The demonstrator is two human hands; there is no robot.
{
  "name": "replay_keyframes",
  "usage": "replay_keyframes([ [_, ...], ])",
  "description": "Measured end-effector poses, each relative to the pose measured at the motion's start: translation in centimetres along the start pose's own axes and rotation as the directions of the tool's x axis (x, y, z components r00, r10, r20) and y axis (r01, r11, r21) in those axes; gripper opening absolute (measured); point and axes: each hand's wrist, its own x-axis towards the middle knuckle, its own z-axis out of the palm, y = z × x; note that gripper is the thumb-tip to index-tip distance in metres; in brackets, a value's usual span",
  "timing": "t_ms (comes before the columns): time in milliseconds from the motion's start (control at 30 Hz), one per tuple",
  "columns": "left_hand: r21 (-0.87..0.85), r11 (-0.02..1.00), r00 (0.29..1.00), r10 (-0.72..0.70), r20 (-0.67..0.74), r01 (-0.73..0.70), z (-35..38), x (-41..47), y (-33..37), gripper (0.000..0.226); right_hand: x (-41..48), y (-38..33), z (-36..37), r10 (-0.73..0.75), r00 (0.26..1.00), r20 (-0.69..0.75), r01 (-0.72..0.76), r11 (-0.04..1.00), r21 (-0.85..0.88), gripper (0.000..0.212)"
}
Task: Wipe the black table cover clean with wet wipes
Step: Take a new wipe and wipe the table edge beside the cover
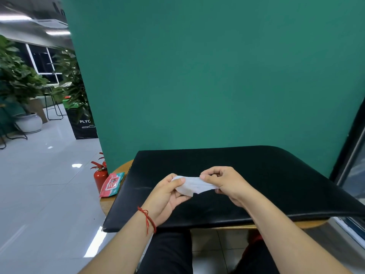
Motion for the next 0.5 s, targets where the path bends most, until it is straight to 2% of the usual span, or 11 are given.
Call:
replay_keyframes([
  [100,-0.036,0.999,1.000,-0.008,0.020,0.009,1.1,0.2,0.1,0.024,-0.4,-0.3,0.0,-0.014,0.999,0.033,0.017,0.997,-0.069,0.011],
  [200,0.093,0.995,0.998,0.025,-0.049,-0.021,1.9,0.5,0.6,0.041,-0.8,-0.3,0.1,-0.010,0.999,0.051,0.014,0.997,-0.071,0.011],
  [267,0.156,0.987,0.999,0.031,-0.023,-0.028,2.2,0.6,0.9,0.038,-0.8,0.0,0.5,0.013,0.999,0.041,-0.012,0.999,-0.042,0.016],
  [333,0.161,0.986,0.999,0.044,0.002,-0.044,2.3,0.6,0.9,0.032,-0.9,0.5,1.2,0.096,0.994,0.056,-0.099,0.994,0.051,0.033],
  [433,0.208,0.976,0.998,0.057,0.016,-0.059,2.8,0.4,1.2,0.028,-1.4,1.4,2.3,0.247,0.932,0.267,-0.314,0.916,0.248,0.070],
  [500,0.259,0.964,0.998,0.060,0.019,-0.063,3.0,0.2,1.2,0.025,-1.8,1.9,3.0,0.245,0.899,0.363,-0.372,0.864,0.339,0.071],
])
